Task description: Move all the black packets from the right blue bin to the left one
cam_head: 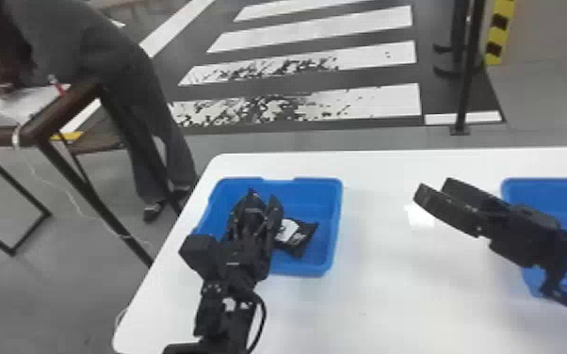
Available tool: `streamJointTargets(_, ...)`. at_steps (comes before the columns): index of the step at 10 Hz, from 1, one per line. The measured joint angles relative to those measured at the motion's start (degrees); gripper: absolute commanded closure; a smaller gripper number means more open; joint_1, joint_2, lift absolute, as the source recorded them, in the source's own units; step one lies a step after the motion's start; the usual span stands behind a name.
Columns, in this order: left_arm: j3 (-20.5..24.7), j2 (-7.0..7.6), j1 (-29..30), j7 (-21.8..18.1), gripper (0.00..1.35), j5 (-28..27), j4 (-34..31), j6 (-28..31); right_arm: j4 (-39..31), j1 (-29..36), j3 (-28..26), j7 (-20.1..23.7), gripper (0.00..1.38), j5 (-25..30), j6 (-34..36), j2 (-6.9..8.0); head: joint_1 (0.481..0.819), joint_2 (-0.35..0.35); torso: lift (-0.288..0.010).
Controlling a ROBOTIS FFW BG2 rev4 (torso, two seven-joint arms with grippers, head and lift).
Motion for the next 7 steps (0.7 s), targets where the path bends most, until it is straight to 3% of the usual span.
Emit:
streamJointTargets(1, -1.0, 0.0, 2.2, -1.8, 0.14, 2.5, -2.4, -2.2, -1.1, 0.1, -4.0, -1.7, 0.08, 4.8, 2.7, 0.27, 0.695, 0.271, -0.14)
streamJointTargets(2, -2.4, 0.0, 5.8, -2.3, 0.11, 4.2, -9.0, 1.4, -5.0, 1.1, -9.0, -4.9, 0.09, 12.1, 7.4, 0.72, 0.695, 0.208, -0.14)
streamJointTargets(4, -6.9, 0.51, 10.9, -2.8, 0.1, 7.2, -19.3, 4.8, -16.2, 4.2, -19.0, -12.9, 0.1, 29.2, 21.2, 2.59, 0.695, 0.016, -0.14)
streamJointTargets(7, -9.8, 1.1, 12.9, -3.0, 0.11, 8.0, -22.5, 4.9, -17.4, 3.2, -22.8, -18.0, 0.1, 38.6, 33.7, 3.4, 0.695, -0.104, -0.14)
